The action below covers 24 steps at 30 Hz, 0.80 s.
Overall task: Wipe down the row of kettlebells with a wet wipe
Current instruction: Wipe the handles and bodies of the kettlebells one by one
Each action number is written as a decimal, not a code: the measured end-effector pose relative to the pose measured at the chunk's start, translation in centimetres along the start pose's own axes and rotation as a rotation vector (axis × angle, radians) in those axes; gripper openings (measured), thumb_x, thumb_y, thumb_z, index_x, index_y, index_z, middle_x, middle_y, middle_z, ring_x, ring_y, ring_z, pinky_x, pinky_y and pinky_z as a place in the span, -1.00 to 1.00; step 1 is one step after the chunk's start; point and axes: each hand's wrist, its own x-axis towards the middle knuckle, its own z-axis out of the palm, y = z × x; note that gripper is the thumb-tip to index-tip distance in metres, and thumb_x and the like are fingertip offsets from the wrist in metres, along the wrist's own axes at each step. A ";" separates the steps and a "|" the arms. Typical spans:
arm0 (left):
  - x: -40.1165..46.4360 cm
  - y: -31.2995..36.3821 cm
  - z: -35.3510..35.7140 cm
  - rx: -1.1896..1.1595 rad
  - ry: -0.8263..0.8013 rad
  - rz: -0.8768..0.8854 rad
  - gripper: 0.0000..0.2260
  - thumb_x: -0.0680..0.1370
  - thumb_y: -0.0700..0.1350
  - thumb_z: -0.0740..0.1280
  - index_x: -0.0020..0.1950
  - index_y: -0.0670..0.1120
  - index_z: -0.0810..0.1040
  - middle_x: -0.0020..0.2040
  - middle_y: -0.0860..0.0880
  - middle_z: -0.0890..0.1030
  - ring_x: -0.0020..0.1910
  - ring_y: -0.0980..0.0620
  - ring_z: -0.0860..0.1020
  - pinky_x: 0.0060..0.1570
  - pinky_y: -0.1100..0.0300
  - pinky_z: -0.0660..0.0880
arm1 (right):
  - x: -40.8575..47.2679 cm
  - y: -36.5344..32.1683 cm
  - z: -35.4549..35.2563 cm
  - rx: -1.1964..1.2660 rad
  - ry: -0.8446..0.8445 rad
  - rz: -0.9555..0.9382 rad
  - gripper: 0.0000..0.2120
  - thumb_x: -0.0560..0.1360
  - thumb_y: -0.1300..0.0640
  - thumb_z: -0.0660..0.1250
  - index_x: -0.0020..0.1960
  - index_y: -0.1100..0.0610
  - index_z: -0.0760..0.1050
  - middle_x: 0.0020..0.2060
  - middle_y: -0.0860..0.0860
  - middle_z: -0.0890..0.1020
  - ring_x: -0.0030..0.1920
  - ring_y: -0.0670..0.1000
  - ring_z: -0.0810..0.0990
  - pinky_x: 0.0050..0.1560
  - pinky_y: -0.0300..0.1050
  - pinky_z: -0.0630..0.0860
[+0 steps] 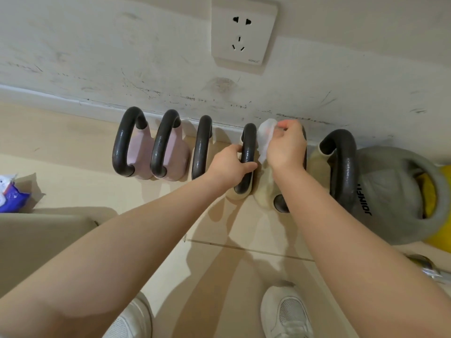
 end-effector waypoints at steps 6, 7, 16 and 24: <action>-0.3 -1.3 -0.3 -0.104 0.032 0.031 -0.78 0.36 -0.04 0.37 -0.05 -0.09 0.52 -0.33 -0.08 0.57 -0.33 -0.12 0.53 -0.29 0.08 0.45 | -2.1 0.3 2.5 0.402 -0.195 0.092 -0.82 0.59 0.07 0.11 -0.03 0.07 0.48 -0.12 -0.12 0.64 0.03 -0.05 0.57 0.08 -0.19 0.47; -0.4 -1.3 -0.2 -0.089 0.034 0.038 -0.80 0.32 -0.03 0.32 -0.12 -0.08 0.51 -0.31 -0.11 0.59 -0.29 -0.15 0.55 -0.24 0.03 0.49 | -2.5 0.2 2.7 0.367 -0.234 0.052 -0.83 0.60 0.11 0.10 0.01 0.08 0.47 -0.08 -0.13 0.64 0.05 -0.09 0.56 0.07 -0.26 0.46; 0.1 -1.7 0.1 -0.168 -0.009 0.046 -0.61 0.27 0.07 0.38 0.05 -0.05 0.56 -0.29 -0.16 0.56 -0.22 -0.17 0.57 0.03 -0.20 0.54 | -0.1 3.1 1.7 -0.420 -0.344 -0.520 -0.75 0.56 0.20 0.20 0.17 0.18 0.57 0.31 0.08 0.49 0.39 0.07 0.34 0.41 -0.11 0.18; 0.4 -1.8 -0.2 -0.252 -0.073 0.003 -0.77 0.45 -0.17 0.42 0.08 -0.18 0.53 -0.39 0.07 0.47 -0.36 0.08 0.48 -0.16 0.13 0.46 | 0.6 2.1 1.8 -0.325 -0.316 -0.319 -0.73 0.55 0.29 0.17 0.22 0.25 0.49 0.31 0.15 0.46 0.32 0.11 0.40 0.28 -0.18 0.26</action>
